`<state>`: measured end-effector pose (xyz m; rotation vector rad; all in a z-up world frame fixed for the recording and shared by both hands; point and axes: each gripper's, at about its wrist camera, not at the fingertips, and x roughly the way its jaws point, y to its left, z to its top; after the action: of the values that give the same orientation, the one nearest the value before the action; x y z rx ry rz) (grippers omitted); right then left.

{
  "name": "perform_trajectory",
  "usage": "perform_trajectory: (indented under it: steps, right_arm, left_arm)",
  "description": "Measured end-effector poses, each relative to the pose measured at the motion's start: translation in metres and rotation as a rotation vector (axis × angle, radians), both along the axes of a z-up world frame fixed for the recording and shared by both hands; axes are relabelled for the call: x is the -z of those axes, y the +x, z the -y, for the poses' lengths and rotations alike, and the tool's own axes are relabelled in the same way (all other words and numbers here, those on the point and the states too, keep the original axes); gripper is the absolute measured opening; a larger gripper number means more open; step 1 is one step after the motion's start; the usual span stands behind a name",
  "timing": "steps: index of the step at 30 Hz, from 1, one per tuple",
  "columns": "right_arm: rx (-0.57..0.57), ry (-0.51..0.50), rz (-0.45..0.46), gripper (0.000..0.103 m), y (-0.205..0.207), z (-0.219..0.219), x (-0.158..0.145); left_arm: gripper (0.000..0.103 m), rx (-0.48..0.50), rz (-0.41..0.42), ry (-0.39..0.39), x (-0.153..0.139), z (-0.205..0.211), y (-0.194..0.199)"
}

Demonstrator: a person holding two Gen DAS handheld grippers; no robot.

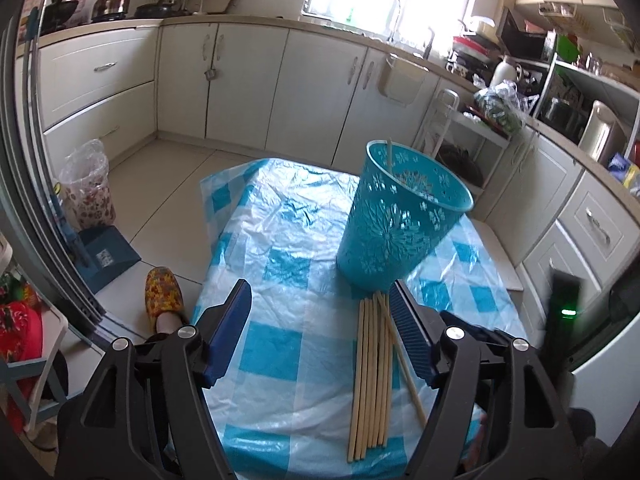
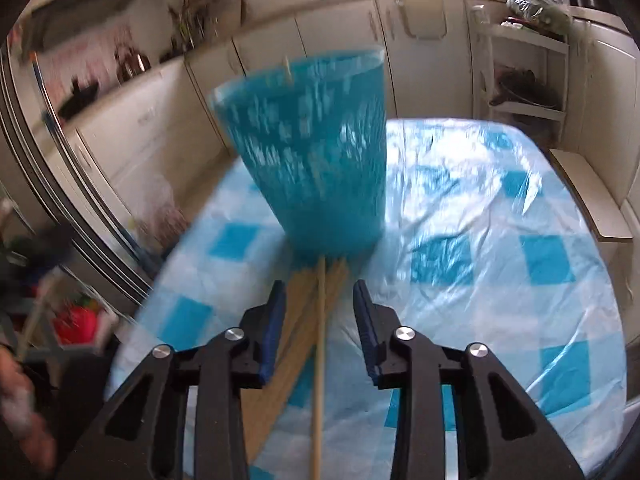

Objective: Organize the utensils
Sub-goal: 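Return the right tool to the bundle and pinch another chopstick, then pinch another chopstick from the bundle with the left tool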

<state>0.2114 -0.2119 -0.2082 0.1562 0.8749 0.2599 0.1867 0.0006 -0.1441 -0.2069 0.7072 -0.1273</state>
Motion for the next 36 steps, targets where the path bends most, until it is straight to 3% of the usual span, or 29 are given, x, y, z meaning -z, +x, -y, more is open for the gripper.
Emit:
perform_trajectory:
  steps: [8, 10, 17, 25, 33, 36]
  right_arm:
    - [-0.043, -0.108, -0.067, 0.018, 0.015, -0.019, 0.033]
    - [-0.056, -0.117, -0.066, 0.006, 0.014, -0.019, 0.034]
    - [0.065, -0.005, -0.077, 0.006, 0.001, 0.020, 0.026]
    - [0.143, 0.054, -0.115, 0.006, -0.011, 0.051, 0.034]
    - [0.134, 0.067, -0.114, 0.006, -0.014, 0.057, 0.038]
    - [0.129, 0.062, -0.111, 0.006, -0.013, 0.056, 0.038]
  left_arm:
    - [0.069, 0.017, -0.049, 0.032, 0.016, 0.007, 0.000]
    - [0.069, 0.026, -0.065, 0.043, 0.023, 0.011, 0.004]
    - [0.069, 0.086, -0.180, 0.089, 0.066, 0.036, 0.043]
    - [0.068, 0.125, -0.280, 0.222, 0.109, 0.073, 0.084]
    - [0.066, 0.112, -0.299, 0.257, 0.113, 0.079, 0.098]
    - [0.057, 0.111, -0.314, 0.273, 0.115, 0.079, 0.103]
